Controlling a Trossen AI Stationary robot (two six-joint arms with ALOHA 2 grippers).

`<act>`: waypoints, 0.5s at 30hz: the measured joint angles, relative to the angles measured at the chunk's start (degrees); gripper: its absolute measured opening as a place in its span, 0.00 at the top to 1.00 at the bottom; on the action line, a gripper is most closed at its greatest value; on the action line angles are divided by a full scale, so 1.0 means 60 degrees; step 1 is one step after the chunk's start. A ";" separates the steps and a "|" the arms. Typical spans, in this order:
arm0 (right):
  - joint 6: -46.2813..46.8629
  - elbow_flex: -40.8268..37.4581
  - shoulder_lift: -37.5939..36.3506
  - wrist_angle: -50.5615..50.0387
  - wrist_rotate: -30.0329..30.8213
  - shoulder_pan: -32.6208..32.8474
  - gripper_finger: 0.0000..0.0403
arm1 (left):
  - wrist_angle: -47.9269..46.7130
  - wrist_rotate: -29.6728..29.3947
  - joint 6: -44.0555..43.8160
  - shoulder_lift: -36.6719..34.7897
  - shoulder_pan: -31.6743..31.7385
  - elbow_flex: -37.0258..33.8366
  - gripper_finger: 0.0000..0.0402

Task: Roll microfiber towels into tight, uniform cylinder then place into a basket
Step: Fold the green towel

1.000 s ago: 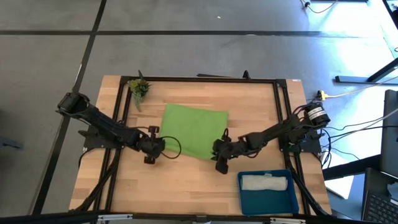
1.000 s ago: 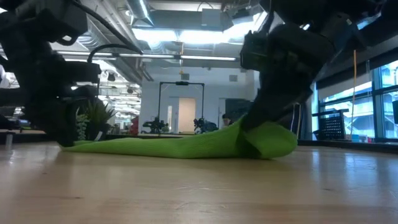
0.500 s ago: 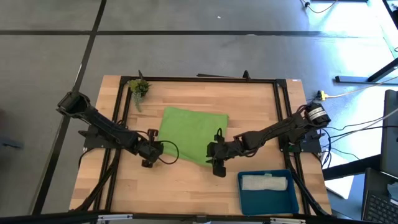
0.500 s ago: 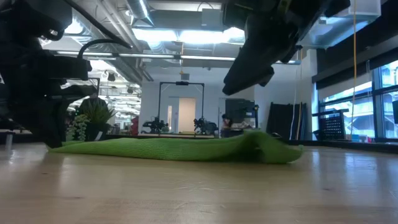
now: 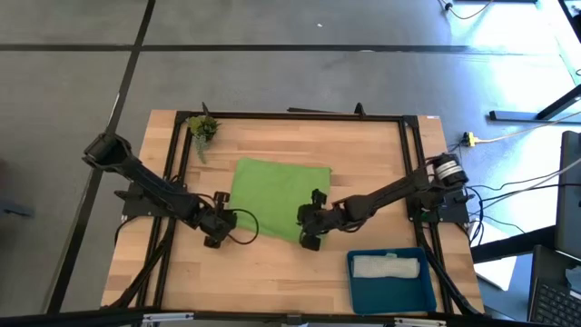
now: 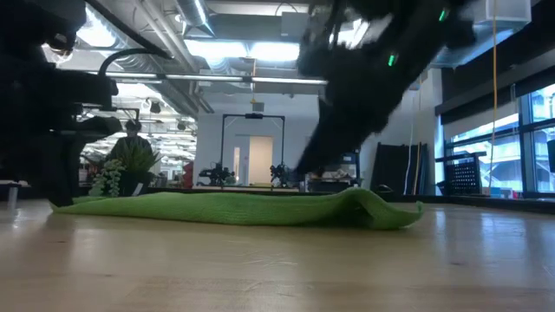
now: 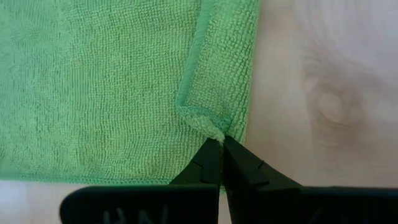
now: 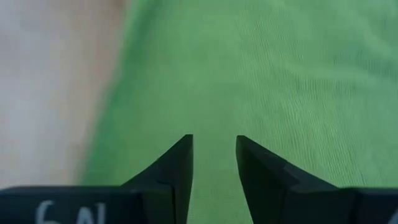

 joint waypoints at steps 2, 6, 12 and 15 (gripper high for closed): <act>-0.0014 -0.0014 0.0325 -0.0096 -0.0004 -0.0101 0.69 | -0.0055 0.0016 0.0001 -0.0151 0.0000 0.0061 1.00; 0.0015 -0.0013 0.0718 -0.0002 -0.0005 -0.0234 0.69 | -0.0053 -0.0024 0.0118 -0.0517 0.0007 0.0244 1.00; 0.0033 0.0028 0.1132 0.0125 -0.0065 -0.0351 0.69 | 0.0263 -0.0499 0.1106 -0.0695 0.0185 0.0552 1.00; 0.0070 0.0029 0.1161 0.0144 -0.0066 -0.0378 0.69 | 0.1169 -0.0445 0.1975 -0.0676 0.0467 0.0581 1.00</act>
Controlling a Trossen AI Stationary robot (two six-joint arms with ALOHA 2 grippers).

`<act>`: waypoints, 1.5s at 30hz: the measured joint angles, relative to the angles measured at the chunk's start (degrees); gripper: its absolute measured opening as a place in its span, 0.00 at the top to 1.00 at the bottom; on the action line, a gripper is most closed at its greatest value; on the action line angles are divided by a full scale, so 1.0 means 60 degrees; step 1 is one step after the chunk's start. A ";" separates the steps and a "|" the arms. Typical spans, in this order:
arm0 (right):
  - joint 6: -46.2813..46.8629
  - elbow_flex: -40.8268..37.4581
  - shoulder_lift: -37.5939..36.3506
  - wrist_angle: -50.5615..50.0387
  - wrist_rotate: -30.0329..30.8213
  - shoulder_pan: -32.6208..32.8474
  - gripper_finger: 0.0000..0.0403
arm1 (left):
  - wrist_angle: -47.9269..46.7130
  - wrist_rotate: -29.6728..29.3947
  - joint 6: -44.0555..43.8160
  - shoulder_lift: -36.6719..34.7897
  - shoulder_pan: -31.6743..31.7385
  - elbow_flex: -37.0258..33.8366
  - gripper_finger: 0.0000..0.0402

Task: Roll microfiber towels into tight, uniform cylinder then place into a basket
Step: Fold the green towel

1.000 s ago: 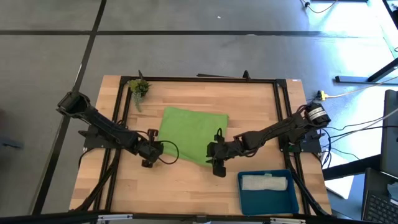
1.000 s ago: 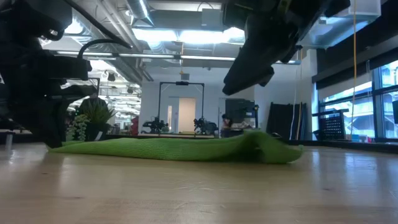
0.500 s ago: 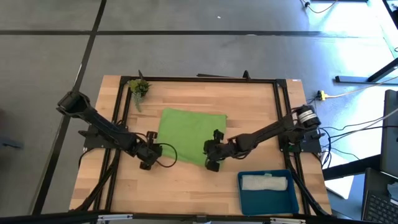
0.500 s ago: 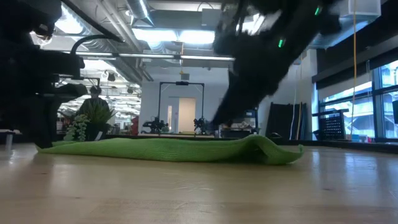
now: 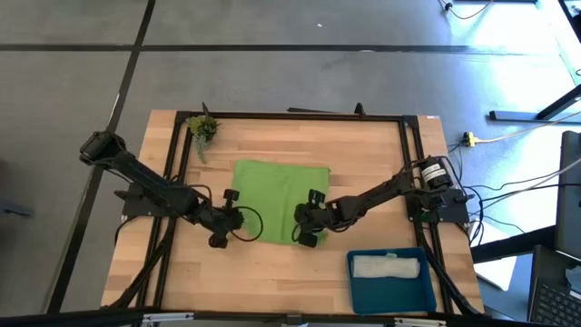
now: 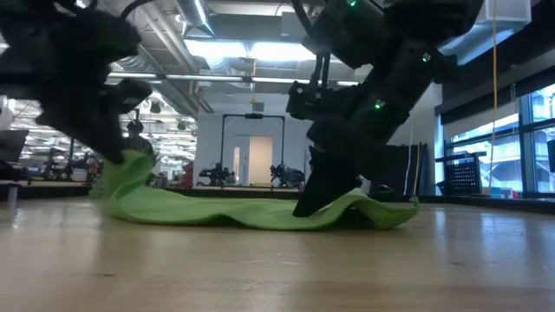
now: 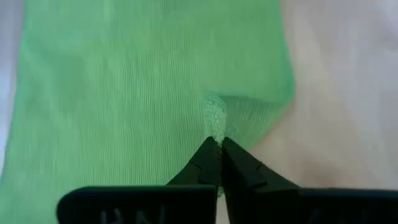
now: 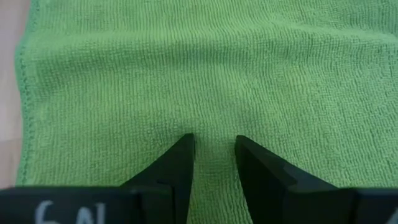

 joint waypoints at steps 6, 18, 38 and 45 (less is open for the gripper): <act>-0.0067 -0.0015 0.0031 0.0228 -0.0002 -0.0057 0.69 | 0.2258 0.1157 0.1893 0.0367 0.0932 0.0018 1.00; -0.0260 -0.0021 -0.0270 0.0033 0.0489 0.0046 0.69 | 0.4658 0.2976 0.4127 0.2180 0.2365 0.0786 1.00; 0.1113 0.0062 -0.2182 -0.1201 0.2568 0.1588 0.69 | 0.4077 0.4215 0.5901 0.3822 0.3470 0.3088 1.00; 0.0925 0.0053 -0.1698 -0.0808 0.3383 0.1886 0.69 | 0.3761 0.4183 0.6104 0.4000 0.3526 0.3590 1.00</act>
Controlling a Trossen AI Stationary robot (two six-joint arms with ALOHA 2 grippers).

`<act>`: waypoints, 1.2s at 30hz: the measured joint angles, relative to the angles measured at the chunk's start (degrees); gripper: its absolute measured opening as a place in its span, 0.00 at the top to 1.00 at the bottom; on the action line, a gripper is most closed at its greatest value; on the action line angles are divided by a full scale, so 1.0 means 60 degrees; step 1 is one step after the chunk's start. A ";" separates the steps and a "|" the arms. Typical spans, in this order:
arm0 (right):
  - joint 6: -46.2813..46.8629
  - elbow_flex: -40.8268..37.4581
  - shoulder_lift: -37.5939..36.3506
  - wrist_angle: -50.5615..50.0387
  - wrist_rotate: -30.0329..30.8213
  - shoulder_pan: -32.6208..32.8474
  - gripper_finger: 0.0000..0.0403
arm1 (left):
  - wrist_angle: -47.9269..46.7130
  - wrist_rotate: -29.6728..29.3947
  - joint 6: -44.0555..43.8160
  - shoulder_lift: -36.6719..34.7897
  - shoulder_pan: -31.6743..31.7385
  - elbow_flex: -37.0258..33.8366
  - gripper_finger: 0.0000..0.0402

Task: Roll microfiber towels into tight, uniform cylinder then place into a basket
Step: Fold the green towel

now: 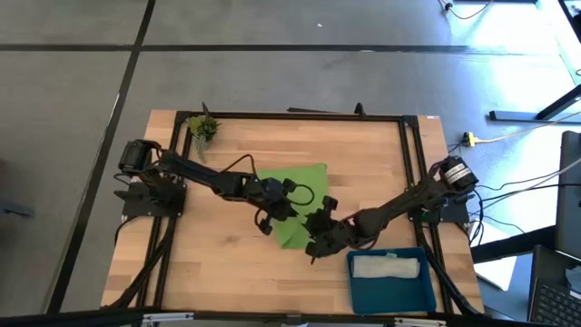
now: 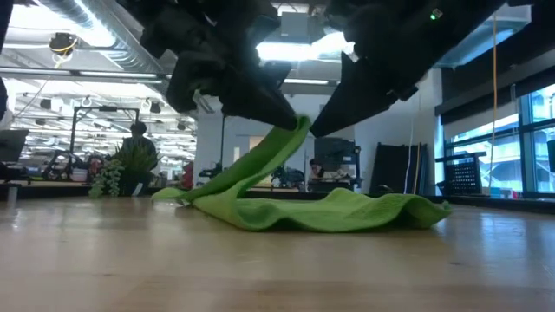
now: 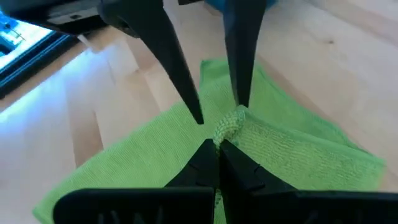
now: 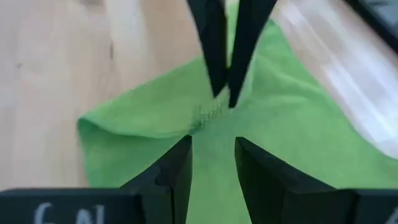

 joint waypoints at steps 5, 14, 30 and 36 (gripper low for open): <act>-0.0011 0.0005 0.0032 0.0195 0.0223 0.0061 0.69 | -0.0202 -0.0037 0.0034 0.0015 0.0000 0.0068 1.00; -0.0043 0.0006 0.0032 0.0464 0.0139 0.0069 0.69 | -0.0294 -0.0230 0.0034 0.0015 0.0000 0.0068 1.00; -0.0022 -0.0082 0.0028 0.0662 0.0100 0.0012 0.69 | -0.0401 -0.0648 0.0147 0.0015 -0.0049 0.0068 1.00; -0.0020 -0.0082 0.0276 0.0737 0.0099 -0.0183 0.69 | -0.0295 -0.0570 0.0136 0.0015 -0.0047 0.0068 1.00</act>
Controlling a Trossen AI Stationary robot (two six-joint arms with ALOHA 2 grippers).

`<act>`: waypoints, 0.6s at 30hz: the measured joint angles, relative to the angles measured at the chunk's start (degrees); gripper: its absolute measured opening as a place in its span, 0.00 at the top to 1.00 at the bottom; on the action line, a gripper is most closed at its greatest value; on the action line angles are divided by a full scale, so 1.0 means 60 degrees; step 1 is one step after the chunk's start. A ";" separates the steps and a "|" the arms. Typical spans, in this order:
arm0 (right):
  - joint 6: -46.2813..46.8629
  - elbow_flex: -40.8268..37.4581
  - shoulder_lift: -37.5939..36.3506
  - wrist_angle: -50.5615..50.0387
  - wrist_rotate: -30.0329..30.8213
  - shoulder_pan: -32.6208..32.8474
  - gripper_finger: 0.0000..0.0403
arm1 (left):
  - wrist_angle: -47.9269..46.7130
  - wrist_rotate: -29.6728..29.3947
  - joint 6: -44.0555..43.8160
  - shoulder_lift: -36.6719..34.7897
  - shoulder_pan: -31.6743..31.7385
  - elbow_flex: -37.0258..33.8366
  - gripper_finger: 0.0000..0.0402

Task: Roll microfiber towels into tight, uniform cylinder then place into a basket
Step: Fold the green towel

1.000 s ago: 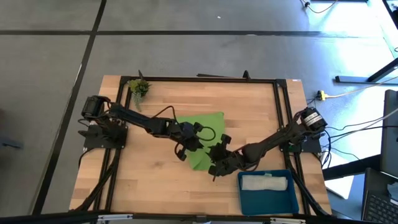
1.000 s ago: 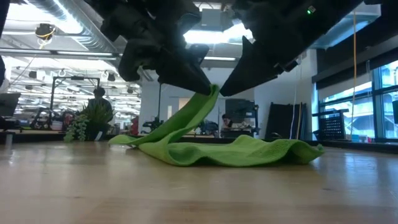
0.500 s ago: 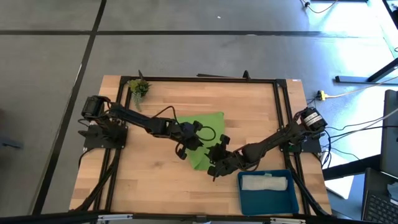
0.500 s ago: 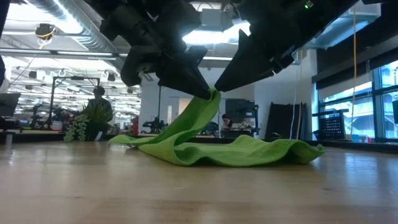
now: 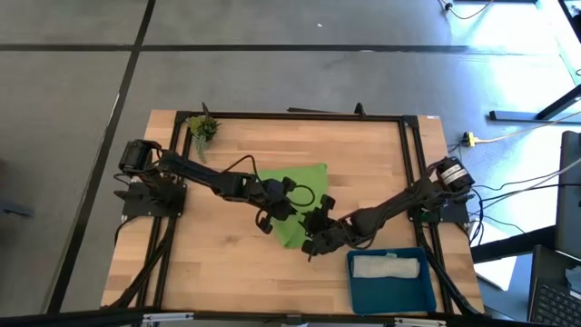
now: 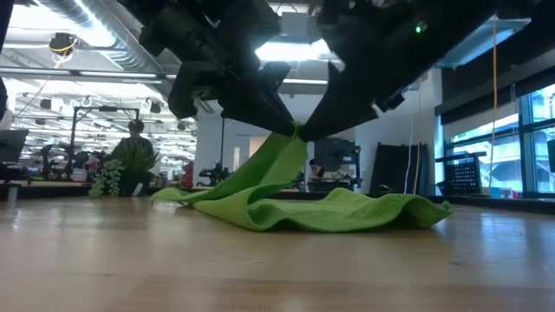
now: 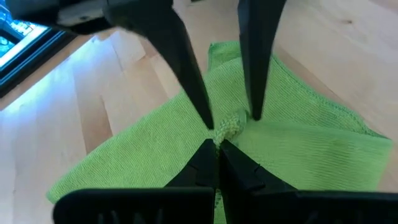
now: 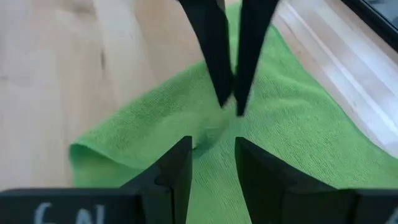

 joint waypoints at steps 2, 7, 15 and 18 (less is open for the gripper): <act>-0.0009 0.0000 0.0101 0.0015 0.0000 -0.0070 0.69 | -0.0010 0.0004 0.0000 0.0000 0.0000 0.0000 1.00; -0.0015 0.0000 0.0328 0.0165 0.0007 -0.0177 0.70 | -0.0014 0.0011 -0.0012 0.0000 0.0000 0.0000 1.00; -0.0006 0.0000 0.0346 0.0230 0.0007 -0.0197 0.81 | -0.0071 0.0018 -0.0119 -0.0004 0.0000 0.0000 1.00; 0.0021 0.0000 0.0346 0.0277 0.0005 -0.0197 0.92 | -0.0068 0.0018 -0.0133 -0.0004 0.0000 0.0000 1.00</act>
